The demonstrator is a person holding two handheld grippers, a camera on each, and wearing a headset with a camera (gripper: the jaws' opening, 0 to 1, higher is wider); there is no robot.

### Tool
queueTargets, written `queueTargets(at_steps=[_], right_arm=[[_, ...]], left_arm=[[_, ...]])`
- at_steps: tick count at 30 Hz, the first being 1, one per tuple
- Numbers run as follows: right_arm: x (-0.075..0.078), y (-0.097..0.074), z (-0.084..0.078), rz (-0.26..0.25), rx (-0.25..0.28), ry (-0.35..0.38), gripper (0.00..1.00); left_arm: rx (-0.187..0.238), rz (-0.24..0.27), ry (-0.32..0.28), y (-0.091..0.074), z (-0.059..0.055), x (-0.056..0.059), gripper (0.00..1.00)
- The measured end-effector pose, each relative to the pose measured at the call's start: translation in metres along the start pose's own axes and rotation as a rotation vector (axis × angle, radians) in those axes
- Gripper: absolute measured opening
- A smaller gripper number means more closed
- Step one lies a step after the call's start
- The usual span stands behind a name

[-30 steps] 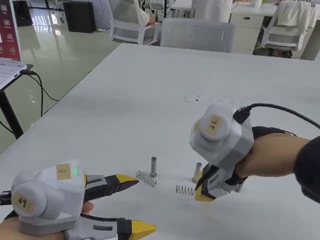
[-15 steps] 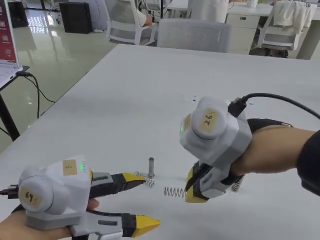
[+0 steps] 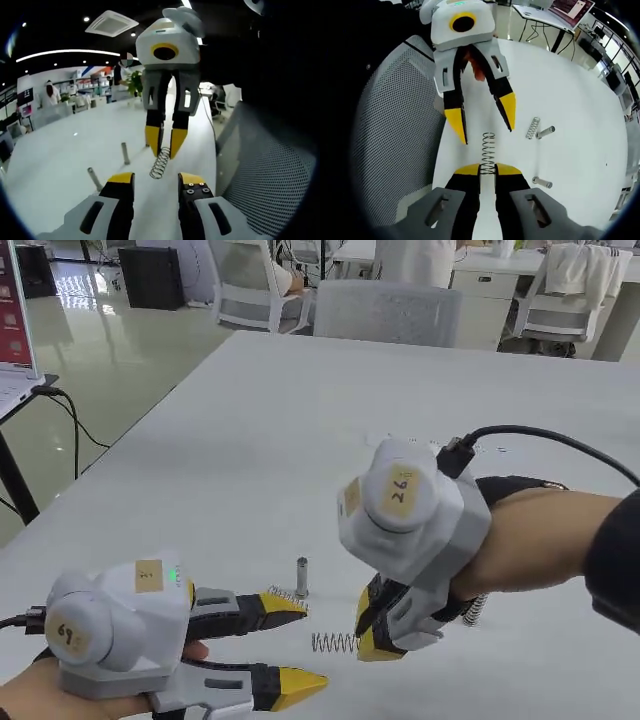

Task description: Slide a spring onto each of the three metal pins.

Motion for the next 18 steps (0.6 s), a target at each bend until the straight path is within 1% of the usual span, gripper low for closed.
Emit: queueTargets(at_steps=[6, 10, 14, 18], right_arm=[[-0.004, 0.0, -0.001, 0.02, -0.005, -0.013, 0.08], [-0.007, 0.0, -0.001, 0.031, -0.008, -0.023, 0.08], [-0.01, 0.0, -0.001, 0.039, -0.009, -0.038, 0.08], [-0.012, 0.0, 0.0, 0.046, -0.012, -0.056, 0.08]], left_arm=[[0.004, -0.032, 0.012, 0.003, 0.002, 0.005, 0.15], [0.005, -0.05, 0.022, 0.005, 0.003, 0.008, 0.11], [-0.003, -0.071, 0.027, 0.005, 0.002, 0.012, 0.05], [-0.011, -0.088, 0.033, 0.006, 0.001, 0.015, 0.03]])
Point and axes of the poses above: the centre of the closed fingertips' face, and the gripper's own axes: y roughly forward along the fingers, x roughly to its right, z roughly out of its top, the point moved 3 cm from there along -y, roughly backward along the fingers, and after that the axes turned 4 degrees about z, right-handed, at the moved point
